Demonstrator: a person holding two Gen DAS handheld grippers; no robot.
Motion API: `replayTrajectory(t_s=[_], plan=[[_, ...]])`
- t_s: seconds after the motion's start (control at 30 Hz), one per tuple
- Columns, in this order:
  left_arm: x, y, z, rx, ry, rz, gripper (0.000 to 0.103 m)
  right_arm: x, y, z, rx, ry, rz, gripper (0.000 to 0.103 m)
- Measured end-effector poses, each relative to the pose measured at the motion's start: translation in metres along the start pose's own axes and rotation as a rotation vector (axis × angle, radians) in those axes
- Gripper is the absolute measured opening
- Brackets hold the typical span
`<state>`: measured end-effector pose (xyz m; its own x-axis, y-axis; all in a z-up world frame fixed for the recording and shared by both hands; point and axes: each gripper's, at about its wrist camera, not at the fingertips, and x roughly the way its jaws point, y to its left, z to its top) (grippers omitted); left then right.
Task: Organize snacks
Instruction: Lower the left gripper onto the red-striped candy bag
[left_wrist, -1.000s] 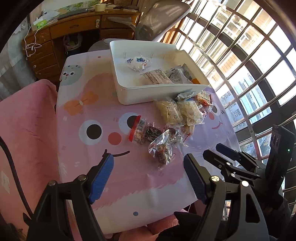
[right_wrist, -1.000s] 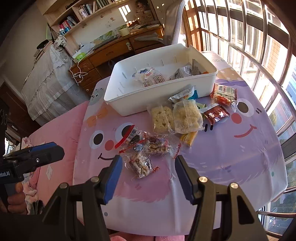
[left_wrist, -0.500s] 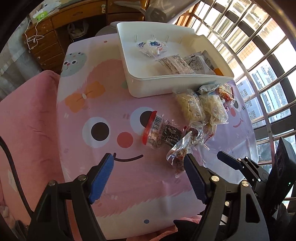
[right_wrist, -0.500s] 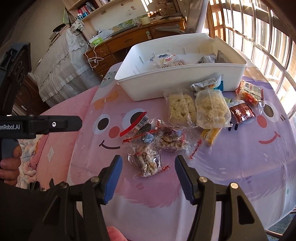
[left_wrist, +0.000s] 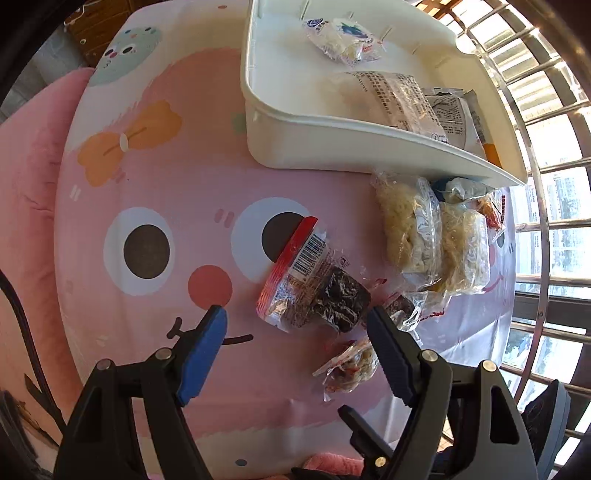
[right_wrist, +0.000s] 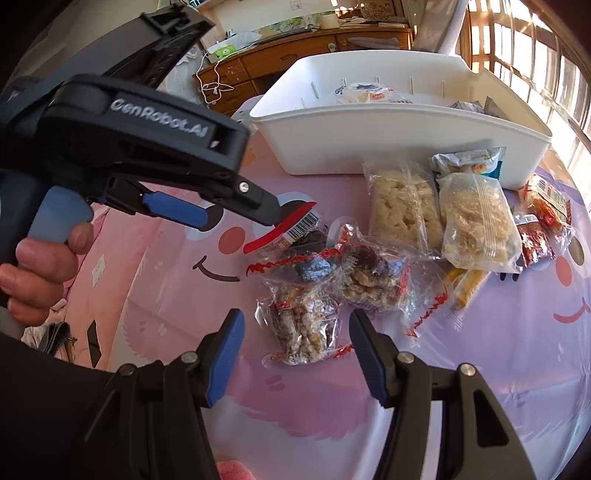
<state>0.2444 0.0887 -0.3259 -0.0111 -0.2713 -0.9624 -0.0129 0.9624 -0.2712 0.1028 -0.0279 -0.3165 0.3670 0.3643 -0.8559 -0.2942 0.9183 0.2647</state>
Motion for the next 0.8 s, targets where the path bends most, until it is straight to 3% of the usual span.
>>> replayTrajectory(t_s=[0.53, 0.63, 0.8], plan=[[0.053, 0.001, 0.025, -0.203, 0.173, -0.012, 0.077, 0.034, -0.003, 0.004, -0.027, 0.105, 0.006, 0.059], [0.060, 0.003, 0.030, -0.227, 0.198, -0.001, 0.077, 0.039, -0.008, 0.003, -0.014, 0.126, 0.031, 0.047], [0.067, 0.003, 0.038, -0.251, 0.218, 0.008, 0.077, 0.039, -0.010, 0.003, -0.024, 0.137, 0.051, 0.046]])
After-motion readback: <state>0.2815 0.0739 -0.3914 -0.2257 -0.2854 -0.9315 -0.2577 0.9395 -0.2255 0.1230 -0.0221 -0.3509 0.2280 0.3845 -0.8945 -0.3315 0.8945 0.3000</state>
